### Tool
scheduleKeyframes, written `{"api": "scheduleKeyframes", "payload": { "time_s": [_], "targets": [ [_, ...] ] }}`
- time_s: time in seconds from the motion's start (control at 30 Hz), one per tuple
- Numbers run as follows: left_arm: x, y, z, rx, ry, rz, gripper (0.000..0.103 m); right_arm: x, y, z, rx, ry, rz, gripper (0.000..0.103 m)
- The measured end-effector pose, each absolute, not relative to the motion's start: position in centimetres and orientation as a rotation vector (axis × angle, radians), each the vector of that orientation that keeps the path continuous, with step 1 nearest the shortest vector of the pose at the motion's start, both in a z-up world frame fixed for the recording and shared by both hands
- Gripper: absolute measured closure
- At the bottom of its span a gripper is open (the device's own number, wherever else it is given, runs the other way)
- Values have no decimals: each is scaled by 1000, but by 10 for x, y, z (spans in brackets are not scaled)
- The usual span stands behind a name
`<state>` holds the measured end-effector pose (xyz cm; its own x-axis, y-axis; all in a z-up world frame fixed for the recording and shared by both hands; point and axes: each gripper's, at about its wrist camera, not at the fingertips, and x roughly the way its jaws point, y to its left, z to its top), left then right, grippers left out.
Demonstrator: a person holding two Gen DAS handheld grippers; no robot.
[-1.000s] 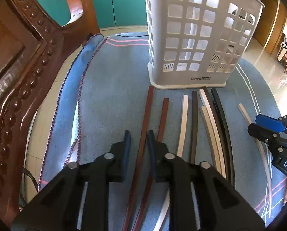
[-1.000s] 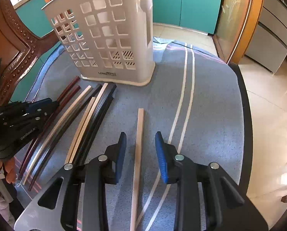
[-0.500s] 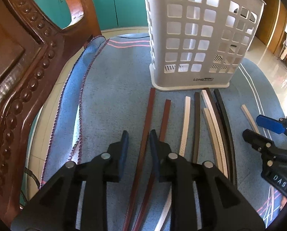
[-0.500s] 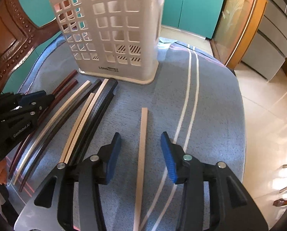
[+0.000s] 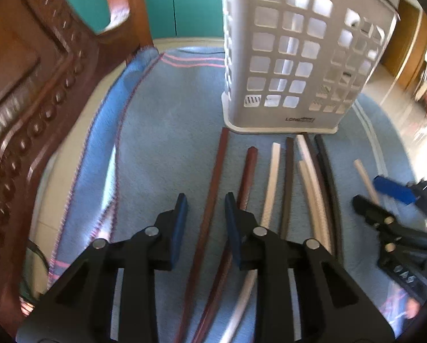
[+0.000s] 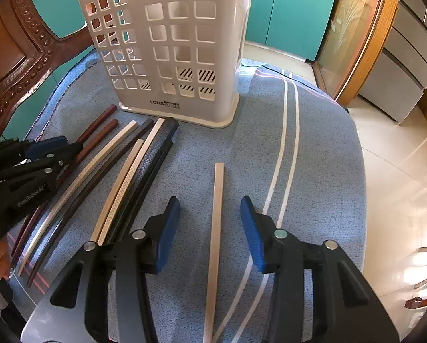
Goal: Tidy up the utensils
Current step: 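Close the right gripper on the light wooden chopstick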
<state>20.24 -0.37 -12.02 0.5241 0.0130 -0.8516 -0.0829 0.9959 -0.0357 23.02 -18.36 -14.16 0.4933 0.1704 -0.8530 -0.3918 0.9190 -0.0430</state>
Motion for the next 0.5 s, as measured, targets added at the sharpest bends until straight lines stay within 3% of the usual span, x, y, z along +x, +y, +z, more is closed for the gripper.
{"api": "scheduleKeyframes", "payload": {
  "time_s": [0.3, 0.5],
  "targets": [
    [193, -8, -118, -124, 1031, 10, 76, 231, -184, -141, -245, 1000, 346, 57],
    [190, -33, -117, 33, 1004, 69, 72, 229, -184, -141, -246, 999, 345, 55]
  ]
}}
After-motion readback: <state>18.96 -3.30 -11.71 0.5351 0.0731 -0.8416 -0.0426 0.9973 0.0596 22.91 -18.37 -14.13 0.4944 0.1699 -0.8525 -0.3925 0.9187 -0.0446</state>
